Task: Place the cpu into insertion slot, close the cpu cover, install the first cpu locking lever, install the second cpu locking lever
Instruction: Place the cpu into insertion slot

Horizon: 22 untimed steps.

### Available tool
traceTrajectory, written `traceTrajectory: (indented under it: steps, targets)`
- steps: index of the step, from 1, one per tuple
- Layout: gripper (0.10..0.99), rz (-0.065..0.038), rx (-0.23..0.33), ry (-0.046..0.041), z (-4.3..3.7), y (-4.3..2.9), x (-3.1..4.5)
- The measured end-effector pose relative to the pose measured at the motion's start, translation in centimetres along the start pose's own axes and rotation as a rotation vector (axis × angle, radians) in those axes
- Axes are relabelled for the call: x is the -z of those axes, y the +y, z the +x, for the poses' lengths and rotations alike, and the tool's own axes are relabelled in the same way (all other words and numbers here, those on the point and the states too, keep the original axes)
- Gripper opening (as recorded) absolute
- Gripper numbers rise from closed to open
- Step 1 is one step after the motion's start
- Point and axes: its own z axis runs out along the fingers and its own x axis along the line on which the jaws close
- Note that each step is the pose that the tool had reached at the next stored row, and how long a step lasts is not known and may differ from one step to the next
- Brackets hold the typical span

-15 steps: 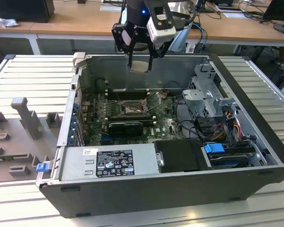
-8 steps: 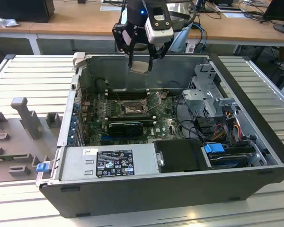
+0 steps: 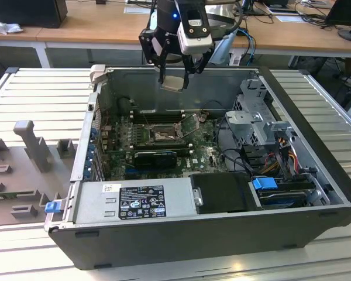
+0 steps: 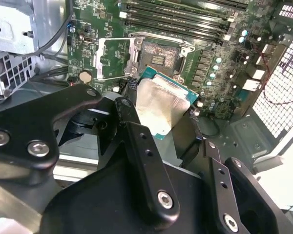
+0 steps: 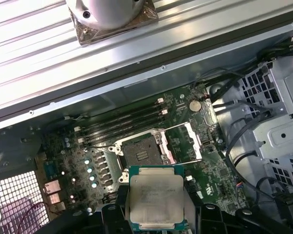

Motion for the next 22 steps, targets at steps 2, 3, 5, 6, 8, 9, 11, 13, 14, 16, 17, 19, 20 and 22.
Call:
traceTrajectory:
  steps: [2, 3, 5, 6, 8, 9, 11, 13, 14, 16, 17, 19, 20, 22]
  targets:
    - [0.533, 0.000, -0.012, -0.0011, 0.00, 0.00, -0.05]
    - [0.533, 0.000, -0.013, -0.0012, -0.01, -0.01, -0.12]
    - [0.533, 0.000, -0.013, -0.0012, -0.02, -0.01, -0.23]
    - [0.533, 0.000, -0.013, -0.0012, -0.02, -0.02, -0.28]
    - [0.533, 0.000, -0.013, -0.0011, -0.03, -0.02, -0.35]
    - [0.533, 0.000, -0.014, -0.0011, -0.03, -0.02, -0.36]
    - [0.533, -0.001, -0.044, -0.0038, -0.03, -0.03, -0.38]
    - [0.533, -0.001, -0.075, -0.0066, -0.03, -0.03, -0.39]
    - [0.533, -0.002, -0.090, -0.0079, -0.03, -0.03, -0.41]
    - [0.533, -0.003, -0.147, -0.0130, -0.03, -0.03, -0.45]
    - [0.533, -0.003, -0.163, -0.0144, -0.03, -0.03, -0.46]
    - [0.533, -0.004, -0.205, -0.0182, -0.03, -0.03, -0.50]
    - [0.533, -0.004, -0.219, -0.0195, -0.04, -0.03, -0.53]
    - [0.533, -0.005, -0.252, -0.0224, -0.04, -0.04, -0.59]
